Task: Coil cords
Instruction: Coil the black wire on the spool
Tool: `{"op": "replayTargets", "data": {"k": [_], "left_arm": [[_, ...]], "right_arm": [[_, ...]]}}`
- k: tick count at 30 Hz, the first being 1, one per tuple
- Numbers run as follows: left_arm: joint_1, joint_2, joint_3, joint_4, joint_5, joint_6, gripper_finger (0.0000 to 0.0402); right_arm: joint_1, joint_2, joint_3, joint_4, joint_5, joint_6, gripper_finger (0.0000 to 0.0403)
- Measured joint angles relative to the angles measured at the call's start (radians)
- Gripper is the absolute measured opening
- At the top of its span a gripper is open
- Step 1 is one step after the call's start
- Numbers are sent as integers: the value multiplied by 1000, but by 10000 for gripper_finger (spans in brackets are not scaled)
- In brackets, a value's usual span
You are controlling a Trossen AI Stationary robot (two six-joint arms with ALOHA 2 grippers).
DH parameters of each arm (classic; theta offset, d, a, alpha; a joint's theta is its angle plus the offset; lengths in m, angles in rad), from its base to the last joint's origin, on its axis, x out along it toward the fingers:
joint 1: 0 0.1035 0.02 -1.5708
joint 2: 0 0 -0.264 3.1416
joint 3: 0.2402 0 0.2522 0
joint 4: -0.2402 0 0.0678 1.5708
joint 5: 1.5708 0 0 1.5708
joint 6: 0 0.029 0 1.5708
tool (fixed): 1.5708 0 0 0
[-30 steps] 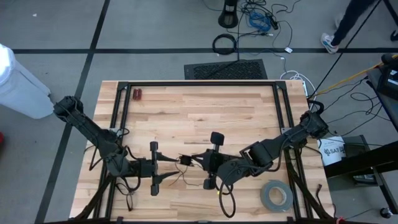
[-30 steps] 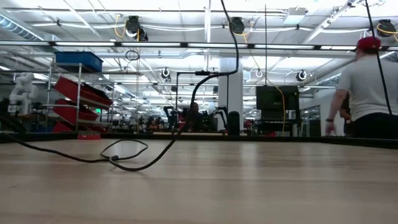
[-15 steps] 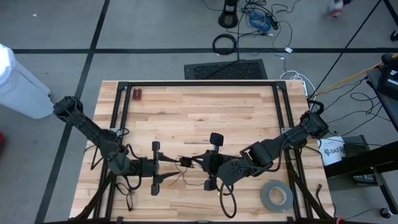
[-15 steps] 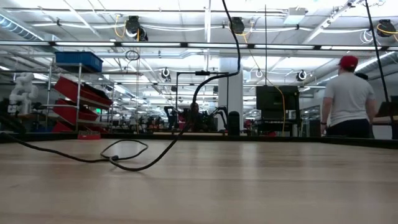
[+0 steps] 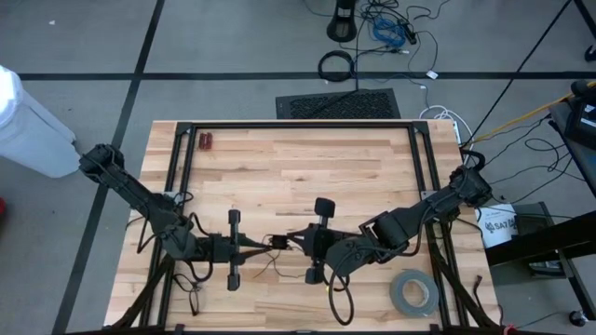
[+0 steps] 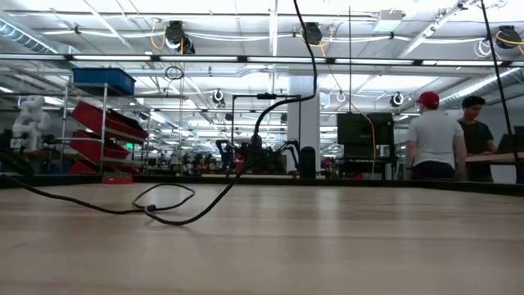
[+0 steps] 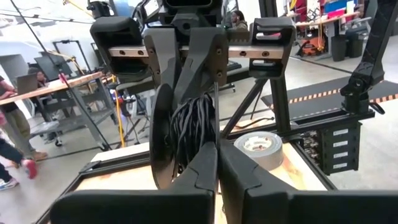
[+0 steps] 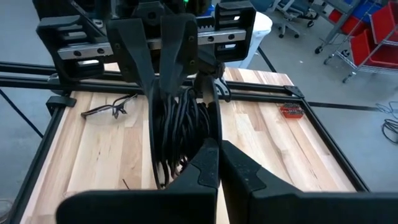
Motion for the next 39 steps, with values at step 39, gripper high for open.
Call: {"op": "replayTargets", "data": {"k": [39], "left_arm": [[-81,0,0,1,-53,-108,1]], "right_arm": [[164,-17,0,1,-25,-21,106]]}}
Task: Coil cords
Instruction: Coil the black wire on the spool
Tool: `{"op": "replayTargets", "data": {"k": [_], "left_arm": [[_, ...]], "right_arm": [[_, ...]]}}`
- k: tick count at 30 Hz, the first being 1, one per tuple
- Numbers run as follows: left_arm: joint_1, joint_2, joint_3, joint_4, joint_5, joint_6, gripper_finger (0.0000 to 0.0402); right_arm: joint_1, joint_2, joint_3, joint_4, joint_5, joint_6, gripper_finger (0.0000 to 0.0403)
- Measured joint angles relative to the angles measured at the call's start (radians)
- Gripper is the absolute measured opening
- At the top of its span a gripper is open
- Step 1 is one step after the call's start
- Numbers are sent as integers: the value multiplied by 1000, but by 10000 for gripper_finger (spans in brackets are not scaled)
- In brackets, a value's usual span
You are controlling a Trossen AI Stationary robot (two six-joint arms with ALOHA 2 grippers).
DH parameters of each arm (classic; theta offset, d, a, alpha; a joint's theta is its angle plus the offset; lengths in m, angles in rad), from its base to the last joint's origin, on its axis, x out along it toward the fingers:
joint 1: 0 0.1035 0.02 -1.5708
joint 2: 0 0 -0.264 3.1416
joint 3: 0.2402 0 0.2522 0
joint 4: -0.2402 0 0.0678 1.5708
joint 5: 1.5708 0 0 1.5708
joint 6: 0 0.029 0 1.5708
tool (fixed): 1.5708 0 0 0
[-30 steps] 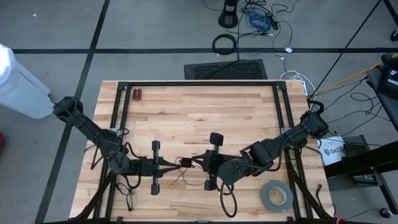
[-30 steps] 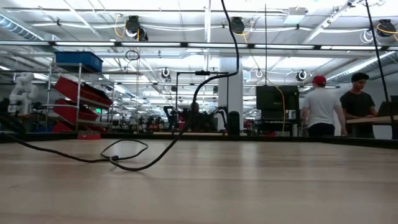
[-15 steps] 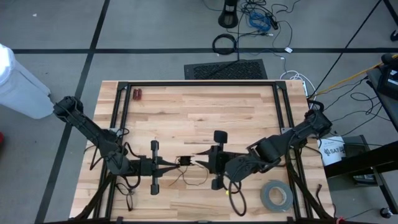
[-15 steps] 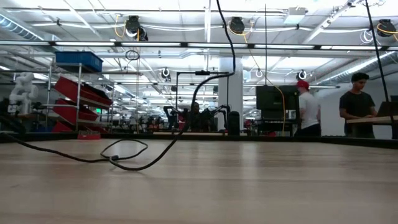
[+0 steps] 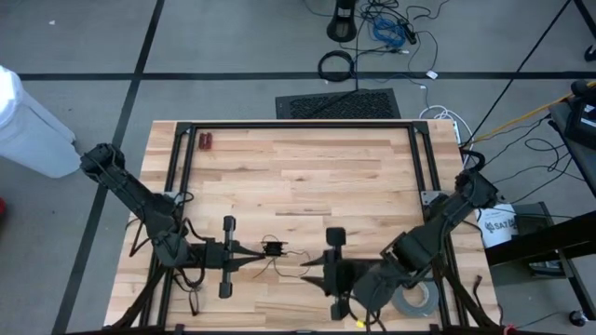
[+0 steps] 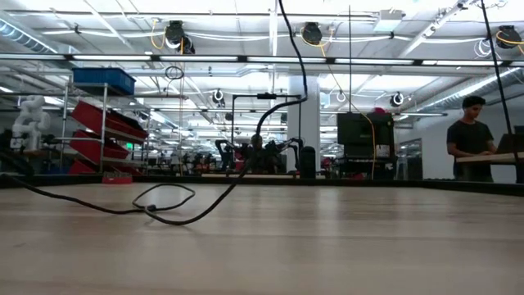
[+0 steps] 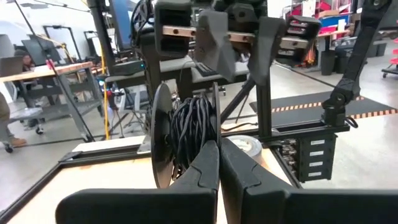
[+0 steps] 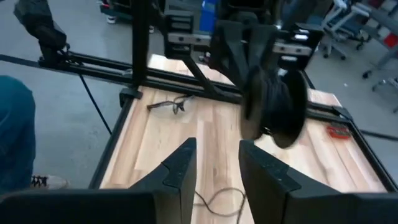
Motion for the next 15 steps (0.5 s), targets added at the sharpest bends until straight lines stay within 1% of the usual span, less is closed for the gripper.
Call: {"op": "replayTargets", "data": {"k": [4,8,12,15], "left_arm": [[-9,-1,0,-14,-5,-21,1],[-15,-18,0,-61,-34,-52,1],[-16,-39,0,-69,-61,-46,1],[-13,-55,1,-67,-63,-40,1]], "right_arm": [[1,25,0,38,5,-34,105],[-20,26,0,42,57,-52,105],[-41,26,0,45,55,-95,105],[-54,26,0,45,53,-89,105]]}}
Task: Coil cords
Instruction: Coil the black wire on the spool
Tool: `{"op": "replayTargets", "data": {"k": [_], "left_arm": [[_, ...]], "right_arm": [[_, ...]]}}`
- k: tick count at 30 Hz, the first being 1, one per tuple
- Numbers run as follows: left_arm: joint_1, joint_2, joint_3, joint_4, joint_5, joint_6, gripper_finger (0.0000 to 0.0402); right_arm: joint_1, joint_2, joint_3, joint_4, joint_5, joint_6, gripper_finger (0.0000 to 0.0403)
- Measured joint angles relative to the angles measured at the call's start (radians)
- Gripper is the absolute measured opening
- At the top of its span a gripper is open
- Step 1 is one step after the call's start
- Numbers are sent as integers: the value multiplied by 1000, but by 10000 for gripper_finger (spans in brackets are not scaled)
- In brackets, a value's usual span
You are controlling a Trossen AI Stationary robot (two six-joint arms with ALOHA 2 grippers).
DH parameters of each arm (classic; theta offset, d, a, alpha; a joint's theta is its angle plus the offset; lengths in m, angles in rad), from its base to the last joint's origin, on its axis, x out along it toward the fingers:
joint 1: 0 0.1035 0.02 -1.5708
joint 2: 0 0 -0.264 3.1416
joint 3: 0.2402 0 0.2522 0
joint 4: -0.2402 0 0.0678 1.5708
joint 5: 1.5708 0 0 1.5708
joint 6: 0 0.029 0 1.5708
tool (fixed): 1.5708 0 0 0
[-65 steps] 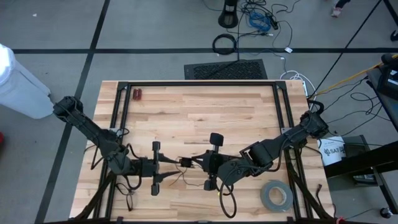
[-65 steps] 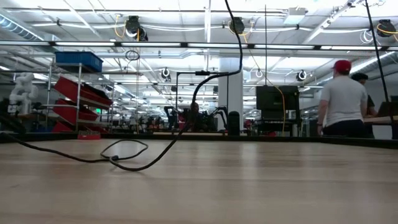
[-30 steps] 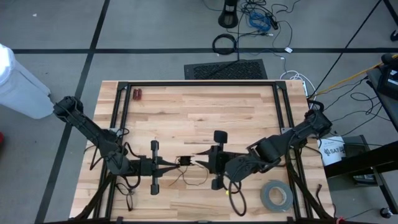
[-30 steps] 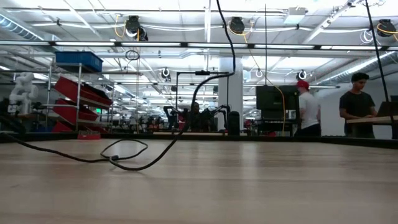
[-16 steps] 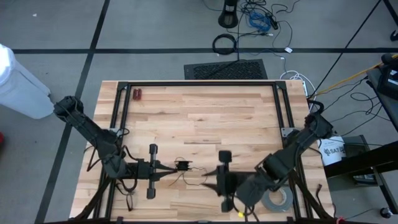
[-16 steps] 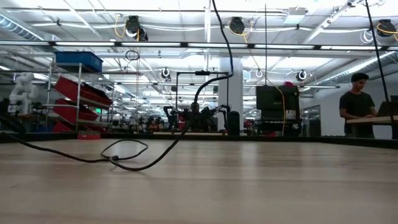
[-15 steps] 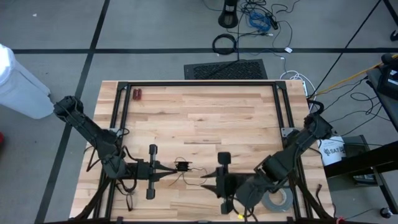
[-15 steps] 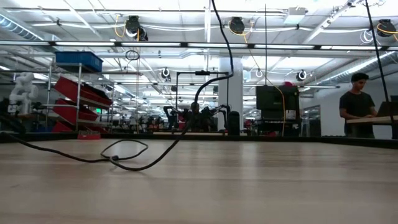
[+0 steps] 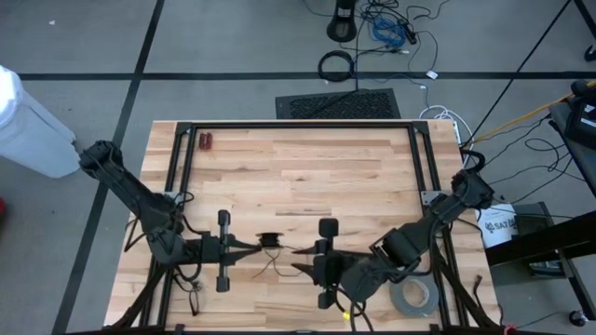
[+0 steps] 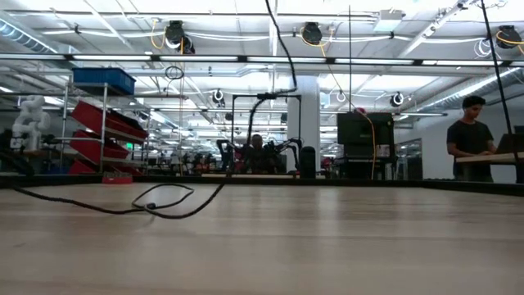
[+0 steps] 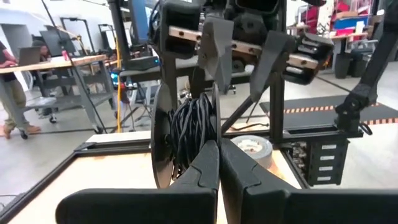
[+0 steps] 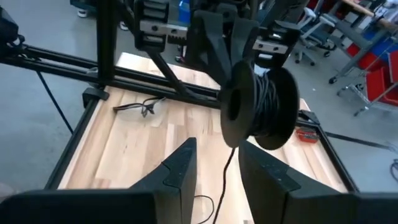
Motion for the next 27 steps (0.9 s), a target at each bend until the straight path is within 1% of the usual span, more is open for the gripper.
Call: {"op": "replayTargets", "data": {"k": [8,16,19,21,25,27], "left_arm": [[0,-22,0,-89,0,15,1],[0,-22,0,-110,11,36,2],[0,-22,0,-112,25,41,2],[-5,-22,0,-113,54,41,2],[-17,-22,0,-115,68,42,2],[-21,-22,0,-115,68,42,2]], "right_arm": [[-13,0,0,2,4,36,105],[-58,-18,0,94,26,-57,105],[-79,-16,0,101,19,-77,105],[-93,-16,0,99,-19,-68,105],[-117,-15,0,96,-159,-20,105],[-121,-15,0,96,-185,7,105]]}}
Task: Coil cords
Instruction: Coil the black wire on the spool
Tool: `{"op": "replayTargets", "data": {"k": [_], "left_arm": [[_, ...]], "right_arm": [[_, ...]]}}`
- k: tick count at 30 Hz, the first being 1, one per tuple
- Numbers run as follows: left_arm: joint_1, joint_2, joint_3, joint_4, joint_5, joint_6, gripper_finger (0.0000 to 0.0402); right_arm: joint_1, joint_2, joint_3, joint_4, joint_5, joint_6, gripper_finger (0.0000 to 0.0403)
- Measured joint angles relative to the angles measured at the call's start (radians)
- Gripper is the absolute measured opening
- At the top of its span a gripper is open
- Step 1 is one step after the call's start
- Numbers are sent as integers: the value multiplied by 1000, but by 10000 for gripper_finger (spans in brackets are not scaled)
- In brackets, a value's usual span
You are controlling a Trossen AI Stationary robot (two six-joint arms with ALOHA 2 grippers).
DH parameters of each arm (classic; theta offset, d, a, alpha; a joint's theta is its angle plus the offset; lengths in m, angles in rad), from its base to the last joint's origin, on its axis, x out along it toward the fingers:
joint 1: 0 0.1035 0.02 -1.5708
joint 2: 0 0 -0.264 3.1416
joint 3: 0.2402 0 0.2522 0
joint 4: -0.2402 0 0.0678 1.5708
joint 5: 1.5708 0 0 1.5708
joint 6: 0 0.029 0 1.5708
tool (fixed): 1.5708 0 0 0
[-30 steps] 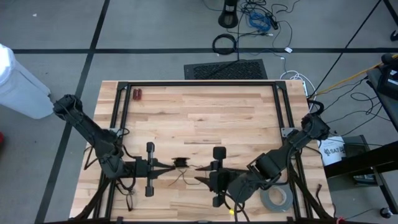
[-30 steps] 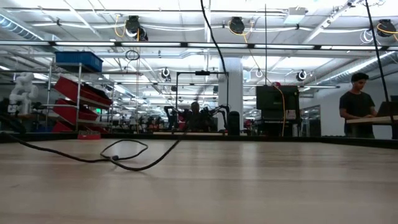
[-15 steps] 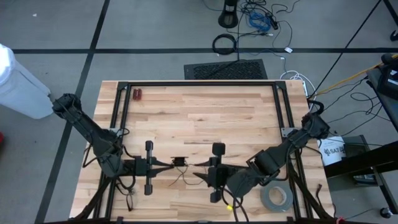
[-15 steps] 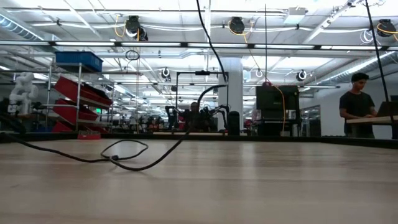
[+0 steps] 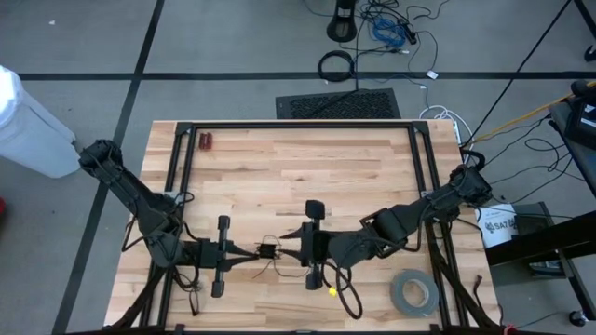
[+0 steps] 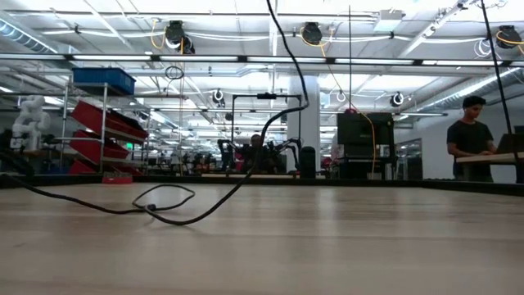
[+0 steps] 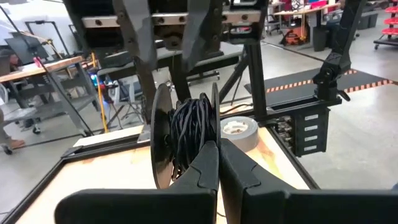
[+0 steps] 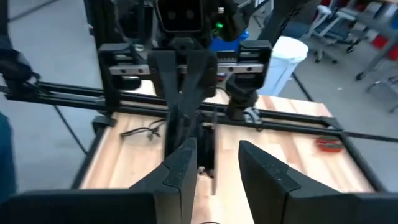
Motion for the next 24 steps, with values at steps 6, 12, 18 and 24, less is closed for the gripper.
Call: {"op": "replayTargets", "data": {"k": [6,12,18,24], "left_arm": [[0,0,0,0,0,-9,2],[11,0,1,-2,-1,-24,2],[15,0,44,-79,21,-28,2],[17,0,77,-130,26,-27,2]], "right_arm": [[-3,0,0,-13,-14,80,120],[-3,5,0,-46,-25,108,158],[-17,23,-1,-50,-39,84,176],[-37,22,0,-48,-96,72,171]]}}
